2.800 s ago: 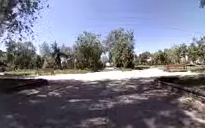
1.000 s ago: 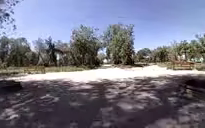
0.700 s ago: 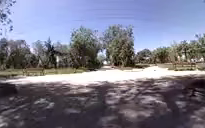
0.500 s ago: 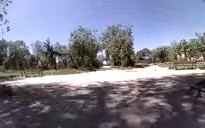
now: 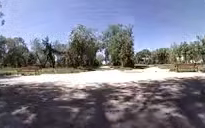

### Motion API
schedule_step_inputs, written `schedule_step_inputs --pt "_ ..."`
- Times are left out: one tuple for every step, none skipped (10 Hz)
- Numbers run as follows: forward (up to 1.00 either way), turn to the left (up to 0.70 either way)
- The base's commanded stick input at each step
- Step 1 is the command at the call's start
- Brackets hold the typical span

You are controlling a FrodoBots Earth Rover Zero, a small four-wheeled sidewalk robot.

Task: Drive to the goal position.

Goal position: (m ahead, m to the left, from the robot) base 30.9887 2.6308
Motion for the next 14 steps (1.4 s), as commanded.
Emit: schedule_step_inputs --pt "0.70 0.01" --pt "0.70 0.01" --pt "0.70 0.01" --pt "0.70 0.01" --pt "0.70 0.01" --pt "0.70 0.01" --pt "0.70 0.01" --pt "0.70 0.01" --pt "0.70 0.01" --pt "0.70 0.01" --pt "0.70 0.01" --pt "0.70 0.01" --pt "0.70 0.01" --pt "0.70 0.01"
